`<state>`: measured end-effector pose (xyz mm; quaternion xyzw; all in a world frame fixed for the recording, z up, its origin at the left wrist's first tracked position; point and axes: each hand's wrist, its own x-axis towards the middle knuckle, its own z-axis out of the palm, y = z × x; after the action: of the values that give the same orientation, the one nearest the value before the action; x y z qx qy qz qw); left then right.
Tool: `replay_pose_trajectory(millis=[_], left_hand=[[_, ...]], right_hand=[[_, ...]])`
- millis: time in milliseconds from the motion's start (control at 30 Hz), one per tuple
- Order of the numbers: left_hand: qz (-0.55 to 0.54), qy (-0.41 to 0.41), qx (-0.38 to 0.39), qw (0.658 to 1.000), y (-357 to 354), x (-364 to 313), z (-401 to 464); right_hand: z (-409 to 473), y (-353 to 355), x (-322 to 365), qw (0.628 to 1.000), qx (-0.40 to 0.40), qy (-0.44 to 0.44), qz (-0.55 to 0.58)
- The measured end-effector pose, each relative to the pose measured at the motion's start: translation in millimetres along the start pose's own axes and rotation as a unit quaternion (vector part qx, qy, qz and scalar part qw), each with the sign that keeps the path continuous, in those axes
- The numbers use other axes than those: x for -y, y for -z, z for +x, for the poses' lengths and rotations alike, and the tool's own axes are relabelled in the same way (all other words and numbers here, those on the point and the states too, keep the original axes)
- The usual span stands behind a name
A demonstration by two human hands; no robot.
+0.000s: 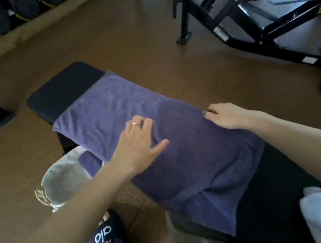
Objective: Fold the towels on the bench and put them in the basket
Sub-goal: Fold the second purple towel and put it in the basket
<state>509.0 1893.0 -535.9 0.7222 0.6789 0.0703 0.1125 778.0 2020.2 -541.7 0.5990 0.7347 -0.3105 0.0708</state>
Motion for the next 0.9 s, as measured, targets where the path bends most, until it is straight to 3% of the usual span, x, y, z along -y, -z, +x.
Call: replay_pose_trajectory(millis=[100, 200, 333, 467, 667, 900], left_hand=[[0.033, -0.212, 0.066, 0.975, -11.2, -72.4, -42.1], [0.092, -0.294, 0.126, 0.943, -28.3, -121.9, -81.5], [0.128, -0.218, 0.123, 0.96, -47.6, -149.8, -109.0], [0.096, -0.168, 0.11, 0.975, -46.1, -157.0, -123.8], [0.071, -0.174, 0.147, 0.971, -35.9, -162.2, -136.7], [0.098, -0.191, 0.196, 0.957, -39.4, -170.6, -132.7]], right_hand=[[-32.0, 4.4, -31.1, 1.0, -0.003, 0.012, -0.023], [-52.5, 0.4, -47.7, 1.0, -0.027, 0.009, -0.012], [-70.2, -6.7, -60.7, 0.995, -0.097, -0.007, -0.004], [-79.7, -12.9, -76.1, 0.988, -0.151, -0.019, 0.021], [-82.2, -19.3, -87.5, 0.97, -0.202, -0.045, 0.128], [-82.2, -26.4, -90.7, 0.972, -0.215, -0.034, 0.09]])
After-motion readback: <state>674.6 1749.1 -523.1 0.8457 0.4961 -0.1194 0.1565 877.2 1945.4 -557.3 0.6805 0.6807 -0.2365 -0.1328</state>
